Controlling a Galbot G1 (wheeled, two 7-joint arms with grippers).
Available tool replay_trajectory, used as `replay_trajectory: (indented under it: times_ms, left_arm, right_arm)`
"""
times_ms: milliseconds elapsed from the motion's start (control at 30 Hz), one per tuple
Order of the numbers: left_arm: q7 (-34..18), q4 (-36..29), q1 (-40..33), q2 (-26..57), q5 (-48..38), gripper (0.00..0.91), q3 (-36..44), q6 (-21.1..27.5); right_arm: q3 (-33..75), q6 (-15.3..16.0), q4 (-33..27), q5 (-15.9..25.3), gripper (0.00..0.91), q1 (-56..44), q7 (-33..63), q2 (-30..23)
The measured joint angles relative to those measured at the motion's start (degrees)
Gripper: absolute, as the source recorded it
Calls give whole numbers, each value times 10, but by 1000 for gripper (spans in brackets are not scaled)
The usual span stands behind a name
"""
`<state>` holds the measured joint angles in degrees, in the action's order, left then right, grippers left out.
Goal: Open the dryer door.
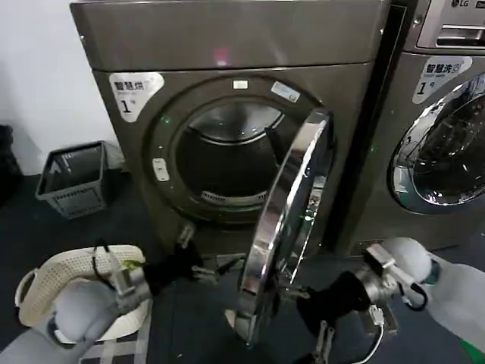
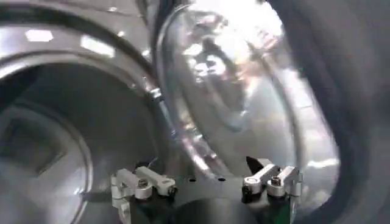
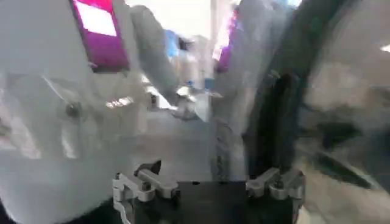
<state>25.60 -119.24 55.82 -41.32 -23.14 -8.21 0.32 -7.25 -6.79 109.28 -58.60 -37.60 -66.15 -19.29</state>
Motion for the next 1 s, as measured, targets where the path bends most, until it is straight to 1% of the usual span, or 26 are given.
replay_trajectory:
  times_ms: [100, 233, 300, 367, 500, 633, 700, 900, 1000]
  left_arm:
    - [-1, -4, -19, -3, 4, 907, 25, 0]
    - [-1, -8, -44, -9, 12, 907, 58, -1]
    - [-1, -10, -57, -14, 15, 907, 75, -1]
    - [-2, -15, -71, -20, 15, 907, 91, 0]
    - [-2, -21, -97, -29, 16, 907, 118, 3]
    - [-3, -23, -112, -31, 16, 907, 131, 3]
    - [-3, -25, -116, -30, 16, 907, 133, 3]
    - [-3, -33, -126, -34, 16, 907, 141, 3]
    - [-3, -33, -133, -41, 18, 907, 148, 3]
  right_arm:
    - [76, -10, -16, -2, 907, -59, 0, 17]
    - [183, -14, -35, -6, 907, -143, -2, 38]
    - [226, -23, -42, -3, 907, -177, -5, 45]
    - [262, -32, -54, 5, 907, -205, -7, 49]
    - [308, -50, -92, 33, 907, -240, -18, 53]
    - [326, -73, -152, 63, 907, -251, -31, 55]
    - [331, -86, -194, 75, 907, -252, -29, 54]
    - [352, -120, -321, 83, 907, -261, 0, 41]
    - [385, -135, -381, 91, 907, -283, 14, 28]
